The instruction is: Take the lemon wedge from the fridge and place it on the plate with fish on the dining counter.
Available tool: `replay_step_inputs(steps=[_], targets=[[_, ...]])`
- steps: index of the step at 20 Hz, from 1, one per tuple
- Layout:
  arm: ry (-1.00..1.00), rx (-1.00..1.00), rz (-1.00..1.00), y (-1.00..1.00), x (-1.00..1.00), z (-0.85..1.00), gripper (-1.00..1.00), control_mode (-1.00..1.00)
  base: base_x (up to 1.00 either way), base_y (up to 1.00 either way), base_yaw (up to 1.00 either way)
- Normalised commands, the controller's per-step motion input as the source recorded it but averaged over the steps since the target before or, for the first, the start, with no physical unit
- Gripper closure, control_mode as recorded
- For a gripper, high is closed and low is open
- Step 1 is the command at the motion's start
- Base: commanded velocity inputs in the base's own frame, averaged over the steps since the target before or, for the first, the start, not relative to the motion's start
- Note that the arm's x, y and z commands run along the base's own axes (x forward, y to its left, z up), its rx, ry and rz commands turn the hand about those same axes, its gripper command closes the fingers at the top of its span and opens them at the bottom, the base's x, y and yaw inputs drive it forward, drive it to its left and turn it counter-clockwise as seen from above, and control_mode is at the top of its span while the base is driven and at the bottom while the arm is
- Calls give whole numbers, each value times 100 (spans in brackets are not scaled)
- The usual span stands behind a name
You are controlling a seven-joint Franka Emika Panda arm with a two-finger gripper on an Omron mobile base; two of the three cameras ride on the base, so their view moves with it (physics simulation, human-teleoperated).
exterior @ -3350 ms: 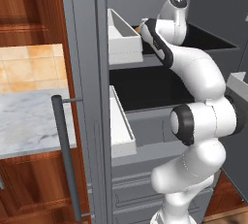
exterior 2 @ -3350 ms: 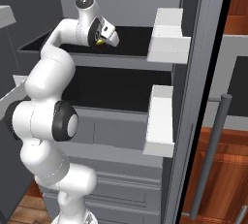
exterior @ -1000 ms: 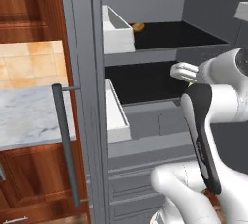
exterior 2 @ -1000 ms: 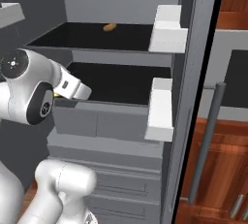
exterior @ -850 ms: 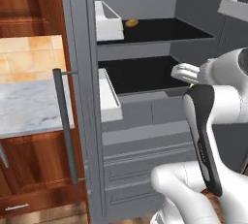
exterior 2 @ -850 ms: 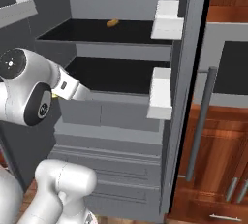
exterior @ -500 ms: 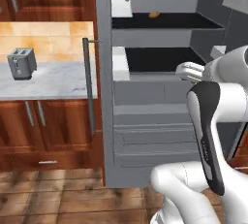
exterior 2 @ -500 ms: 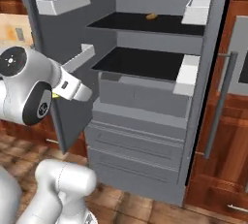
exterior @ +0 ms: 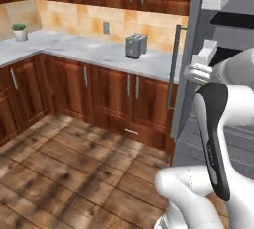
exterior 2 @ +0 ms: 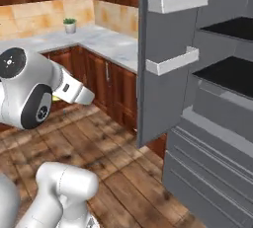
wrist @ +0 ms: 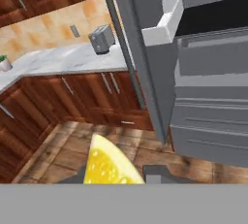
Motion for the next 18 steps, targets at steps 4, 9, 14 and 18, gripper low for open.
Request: replay_step_inputs(steps=[4,9,14,18], targets=[[0,0,0,0,0,0,100,100,0,0,100],[0,0,0,0,0,0,100,100,0,0,100],[0,0,0,0,0,0,100,100,0,0,100],[0,0,0,0,0,0,100,100,-1,0,98]])
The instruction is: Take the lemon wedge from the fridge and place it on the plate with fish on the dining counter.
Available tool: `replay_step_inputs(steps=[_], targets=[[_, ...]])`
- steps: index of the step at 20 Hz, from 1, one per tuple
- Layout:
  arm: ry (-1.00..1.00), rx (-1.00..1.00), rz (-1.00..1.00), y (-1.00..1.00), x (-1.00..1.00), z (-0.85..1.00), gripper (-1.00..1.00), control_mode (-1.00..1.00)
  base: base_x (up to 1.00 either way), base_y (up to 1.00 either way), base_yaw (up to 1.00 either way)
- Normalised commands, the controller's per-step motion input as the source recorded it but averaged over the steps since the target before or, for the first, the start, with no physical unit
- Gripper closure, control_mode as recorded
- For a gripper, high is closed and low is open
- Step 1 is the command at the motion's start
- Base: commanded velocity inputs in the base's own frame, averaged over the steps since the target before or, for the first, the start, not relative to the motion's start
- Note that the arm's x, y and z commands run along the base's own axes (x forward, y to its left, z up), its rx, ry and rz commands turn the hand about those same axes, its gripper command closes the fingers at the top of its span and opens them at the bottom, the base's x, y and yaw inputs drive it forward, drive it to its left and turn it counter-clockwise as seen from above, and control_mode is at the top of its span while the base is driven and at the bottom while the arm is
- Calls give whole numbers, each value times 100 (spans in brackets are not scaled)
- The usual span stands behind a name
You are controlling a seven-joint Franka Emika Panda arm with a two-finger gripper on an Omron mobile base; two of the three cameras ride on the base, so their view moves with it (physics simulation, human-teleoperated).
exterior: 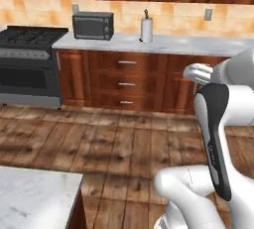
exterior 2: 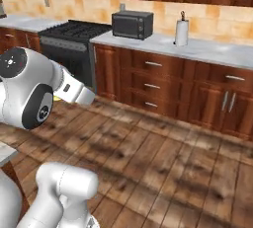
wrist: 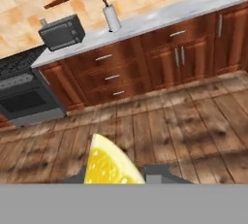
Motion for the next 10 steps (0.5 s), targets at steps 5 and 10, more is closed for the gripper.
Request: replay_step_inputs(steps=[5,10], targets=[[0,0,0,0,0,0,100,100,-19,0,92],[0,0,0,0,0,0,100,100,-18,0,93]])
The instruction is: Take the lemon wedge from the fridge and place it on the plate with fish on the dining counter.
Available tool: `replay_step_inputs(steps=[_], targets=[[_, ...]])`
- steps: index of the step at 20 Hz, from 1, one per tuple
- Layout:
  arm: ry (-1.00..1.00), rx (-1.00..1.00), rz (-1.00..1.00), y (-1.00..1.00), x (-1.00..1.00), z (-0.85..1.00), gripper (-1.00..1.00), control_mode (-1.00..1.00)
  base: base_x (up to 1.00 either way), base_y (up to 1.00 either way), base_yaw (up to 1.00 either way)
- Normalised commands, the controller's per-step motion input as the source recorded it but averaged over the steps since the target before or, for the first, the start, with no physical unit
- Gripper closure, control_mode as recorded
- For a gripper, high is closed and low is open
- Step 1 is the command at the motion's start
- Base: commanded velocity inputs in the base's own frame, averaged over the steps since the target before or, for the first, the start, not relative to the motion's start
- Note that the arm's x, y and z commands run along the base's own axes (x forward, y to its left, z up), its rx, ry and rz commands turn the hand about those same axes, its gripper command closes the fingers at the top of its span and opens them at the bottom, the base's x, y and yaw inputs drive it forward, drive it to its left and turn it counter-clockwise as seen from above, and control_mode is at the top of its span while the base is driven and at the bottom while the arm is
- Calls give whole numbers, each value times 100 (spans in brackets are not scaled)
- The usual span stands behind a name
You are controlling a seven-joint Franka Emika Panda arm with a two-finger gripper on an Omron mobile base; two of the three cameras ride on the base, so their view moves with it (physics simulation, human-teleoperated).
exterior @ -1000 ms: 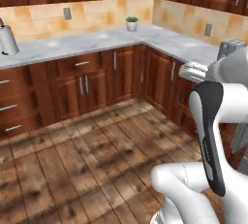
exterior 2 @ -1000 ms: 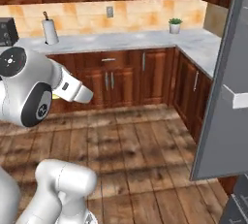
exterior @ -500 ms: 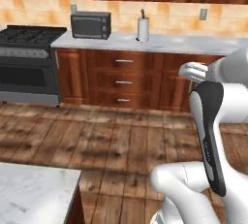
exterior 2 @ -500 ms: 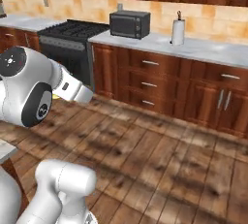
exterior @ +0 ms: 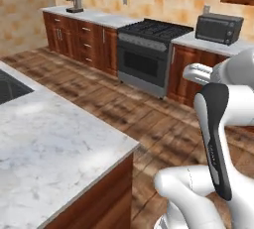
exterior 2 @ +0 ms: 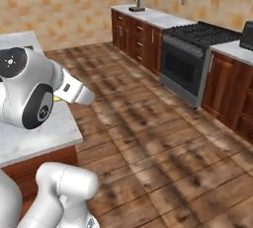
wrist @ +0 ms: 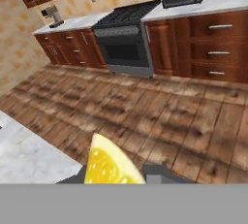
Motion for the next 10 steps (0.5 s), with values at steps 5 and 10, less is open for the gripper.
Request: replay_step_inputs(steps=[5,10], targets=[[0,0,0,0,0,0,100,100,-29,7,85],[0,0,0,0,0,0,100,100,-42,100,17]])
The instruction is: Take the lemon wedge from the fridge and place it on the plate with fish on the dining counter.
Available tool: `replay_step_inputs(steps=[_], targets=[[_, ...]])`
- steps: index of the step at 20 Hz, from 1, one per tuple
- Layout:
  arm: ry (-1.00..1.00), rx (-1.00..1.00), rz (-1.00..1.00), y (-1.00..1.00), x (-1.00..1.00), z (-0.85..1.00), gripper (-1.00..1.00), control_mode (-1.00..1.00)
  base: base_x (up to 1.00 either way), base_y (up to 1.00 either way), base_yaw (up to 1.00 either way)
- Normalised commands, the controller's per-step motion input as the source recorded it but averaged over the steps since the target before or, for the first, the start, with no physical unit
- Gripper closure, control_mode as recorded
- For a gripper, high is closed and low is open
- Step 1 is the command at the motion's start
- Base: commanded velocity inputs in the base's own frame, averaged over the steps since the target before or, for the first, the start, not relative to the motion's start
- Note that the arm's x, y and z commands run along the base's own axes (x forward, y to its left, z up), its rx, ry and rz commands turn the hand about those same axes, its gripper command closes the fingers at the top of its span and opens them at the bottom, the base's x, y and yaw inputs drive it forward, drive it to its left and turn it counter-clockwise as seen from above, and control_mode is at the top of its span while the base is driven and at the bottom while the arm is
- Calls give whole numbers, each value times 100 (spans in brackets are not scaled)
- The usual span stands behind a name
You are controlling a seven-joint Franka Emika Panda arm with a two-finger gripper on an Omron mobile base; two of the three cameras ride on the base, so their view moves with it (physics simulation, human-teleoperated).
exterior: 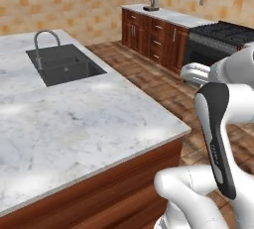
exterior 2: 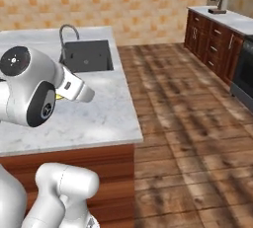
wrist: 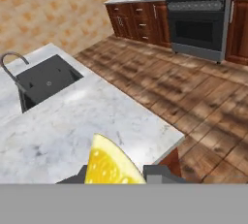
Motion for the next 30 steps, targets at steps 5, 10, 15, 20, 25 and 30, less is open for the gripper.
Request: replay_step_inputs(steps=[5,10,15,20,25,30], targets=[[0,0,0,0,0,0,100,100,-26,100,1],[0,0,0,0,0,0,100,100,-23,100,1],[0,0,0,0,0,0,100,100,-18,100,1],[0,0,0,0,0,0,100,100,-17,100,1],[0,0,0,0,0,0,100,100,-7,100,0],[0,0,0,0,0,0,100,100,-7,100,0]])
